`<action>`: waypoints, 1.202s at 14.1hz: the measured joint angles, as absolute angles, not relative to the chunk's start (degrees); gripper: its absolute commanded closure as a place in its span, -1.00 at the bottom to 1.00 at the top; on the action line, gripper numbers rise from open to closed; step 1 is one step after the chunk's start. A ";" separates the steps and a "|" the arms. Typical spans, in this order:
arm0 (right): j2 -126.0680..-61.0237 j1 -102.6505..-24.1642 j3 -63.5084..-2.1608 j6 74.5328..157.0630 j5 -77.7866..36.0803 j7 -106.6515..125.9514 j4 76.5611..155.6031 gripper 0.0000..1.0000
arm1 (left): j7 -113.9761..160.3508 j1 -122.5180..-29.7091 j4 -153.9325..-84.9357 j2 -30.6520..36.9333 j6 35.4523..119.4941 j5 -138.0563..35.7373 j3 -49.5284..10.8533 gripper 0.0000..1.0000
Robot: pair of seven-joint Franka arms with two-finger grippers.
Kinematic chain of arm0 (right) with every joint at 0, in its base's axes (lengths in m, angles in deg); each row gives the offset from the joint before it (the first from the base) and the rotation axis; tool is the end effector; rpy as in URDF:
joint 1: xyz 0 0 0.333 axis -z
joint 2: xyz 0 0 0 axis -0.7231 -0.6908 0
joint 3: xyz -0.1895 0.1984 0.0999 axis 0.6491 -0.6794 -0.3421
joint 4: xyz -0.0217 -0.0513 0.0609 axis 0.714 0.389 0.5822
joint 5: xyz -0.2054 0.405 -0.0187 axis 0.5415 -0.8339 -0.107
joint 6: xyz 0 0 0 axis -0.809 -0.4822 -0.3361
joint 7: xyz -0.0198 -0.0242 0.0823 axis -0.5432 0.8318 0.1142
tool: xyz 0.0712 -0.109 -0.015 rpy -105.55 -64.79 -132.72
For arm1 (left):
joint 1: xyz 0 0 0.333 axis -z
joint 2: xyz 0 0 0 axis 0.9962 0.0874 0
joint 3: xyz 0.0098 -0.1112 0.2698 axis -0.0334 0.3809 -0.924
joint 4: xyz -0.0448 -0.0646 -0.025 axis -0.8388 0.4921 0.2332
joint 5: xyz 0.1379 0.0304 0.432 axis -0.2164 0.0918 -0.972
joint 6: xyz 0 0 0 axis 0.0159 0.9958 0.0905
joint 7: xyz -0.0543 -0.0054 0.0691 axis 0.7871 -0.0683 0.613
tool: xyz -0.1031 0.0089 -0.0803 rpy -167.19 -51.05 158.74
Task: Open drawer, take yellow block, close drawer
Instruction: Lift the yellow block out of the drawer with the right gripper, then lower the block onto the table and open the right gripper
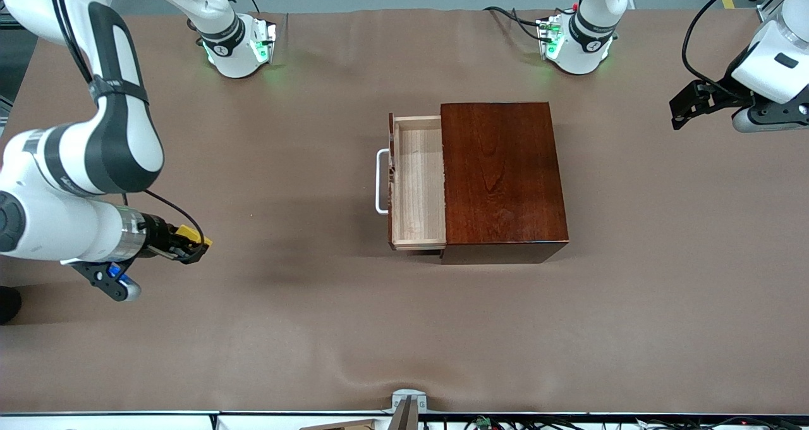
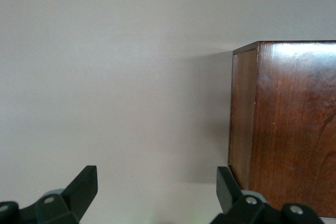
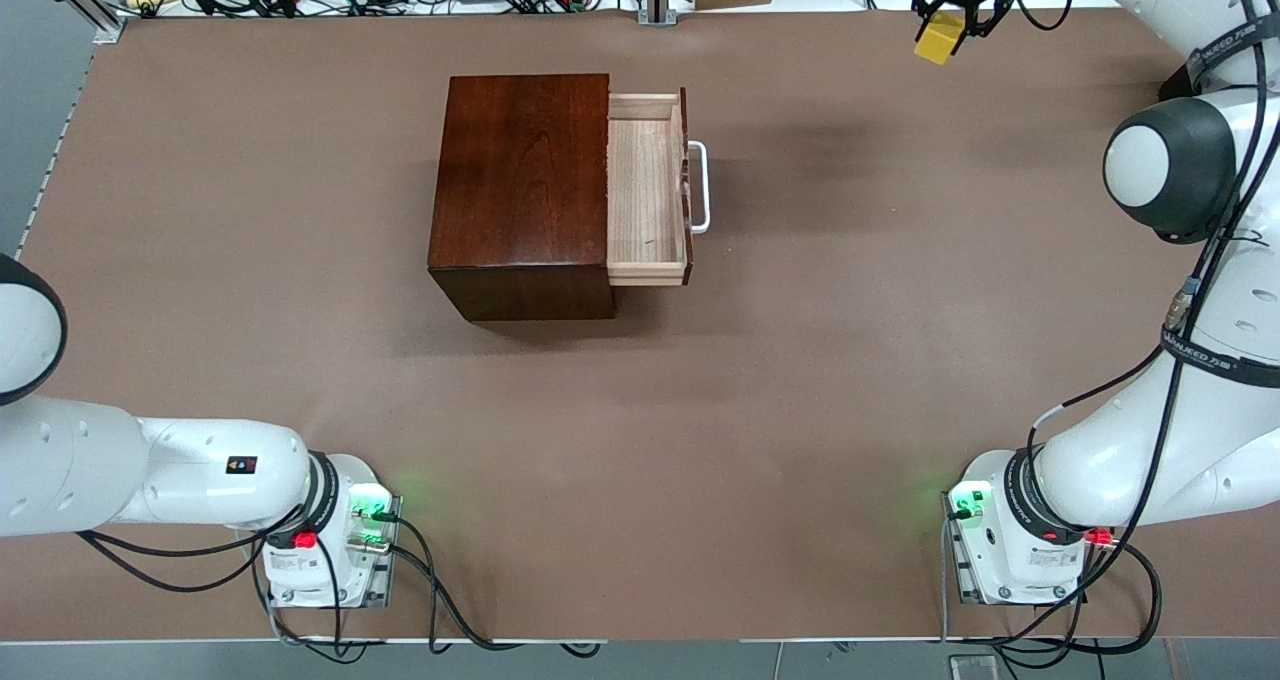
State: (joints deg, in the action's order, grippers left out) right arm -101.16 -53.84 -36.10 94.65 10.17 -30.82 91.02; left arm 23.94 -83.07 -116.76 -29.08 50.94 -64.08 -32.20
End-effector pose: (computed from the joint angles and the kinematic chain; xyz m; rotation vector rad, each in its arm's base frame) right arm 0.7324 0.0861 0.3609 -3.0013 0.8285 0.3160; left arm 0.5802 -0.0675 0.5822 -3.0630 0.0022 -0.0173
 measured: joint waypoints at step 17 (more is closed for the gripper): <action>-104.74 -47.06 -36.04 113.36 16.02 -4.97 110.23 1.00 | 23.94 -83.05 -116.76 -28.67 51.32 -64.08 -31.91 -1.00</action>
State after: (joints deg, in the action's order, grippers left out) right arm -104.74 -47.06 -36.04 113.36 16.02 -4.97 110.23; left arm 23.94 -83.05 -116.76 -28.67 51.32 -64.08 -31.91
